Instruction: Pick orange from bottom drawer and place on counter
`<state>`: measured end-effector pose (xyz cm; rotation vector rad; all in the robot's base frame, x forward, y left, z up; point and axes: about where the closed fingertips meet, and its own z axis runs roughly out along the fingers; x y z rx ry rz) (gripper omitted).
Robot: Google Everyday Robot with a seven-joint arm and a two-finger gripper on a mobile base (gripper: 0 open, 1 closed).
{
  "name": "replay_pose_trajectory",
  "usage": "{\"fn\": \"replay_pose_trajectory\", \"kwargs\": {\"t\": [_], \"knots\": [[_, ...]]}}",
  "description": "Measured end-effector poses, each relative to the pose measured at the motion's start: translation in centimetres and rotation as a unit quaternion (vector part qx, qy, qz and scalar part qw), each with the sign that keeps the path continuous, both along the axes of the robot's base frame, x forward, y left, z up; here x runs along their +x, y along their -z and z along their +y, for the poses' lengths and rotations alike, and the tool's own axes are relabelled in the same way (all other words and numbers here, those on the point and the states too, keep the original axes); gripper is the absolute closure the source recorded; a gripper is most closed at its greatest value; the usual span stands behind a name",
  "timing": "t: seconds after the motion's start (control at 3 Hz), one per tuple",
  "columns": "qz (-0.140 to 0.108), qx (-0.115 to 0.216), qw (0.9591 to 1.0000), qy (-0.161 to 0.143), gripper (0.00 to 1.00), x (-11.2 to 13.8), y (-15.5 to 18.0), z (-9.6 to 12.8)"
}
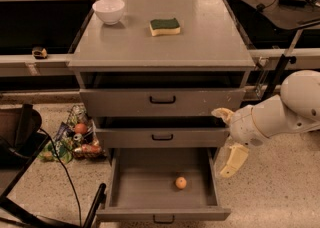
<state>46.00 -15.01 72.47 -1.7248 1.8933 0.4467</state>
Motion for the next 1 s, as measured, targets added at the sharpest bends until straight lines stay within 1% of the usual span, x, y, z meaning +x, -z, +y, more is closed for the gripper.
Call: {"fn": "replay_pose_trajectory", "kwargs": {"t": [0.33, 0.67, 1.0], "knots": [[0.000, 0.000, 1.0000, 0.000, 0.00, 0.0, 0.0, 0.0], [0.002, -0.010, 0.9999, 0.000, 0.00, 0.5, 2.7, 0.6], [0.010, -0.018, 0.9998, 0.002, 0.00, 1.2, 8.5, 2.2]]}}
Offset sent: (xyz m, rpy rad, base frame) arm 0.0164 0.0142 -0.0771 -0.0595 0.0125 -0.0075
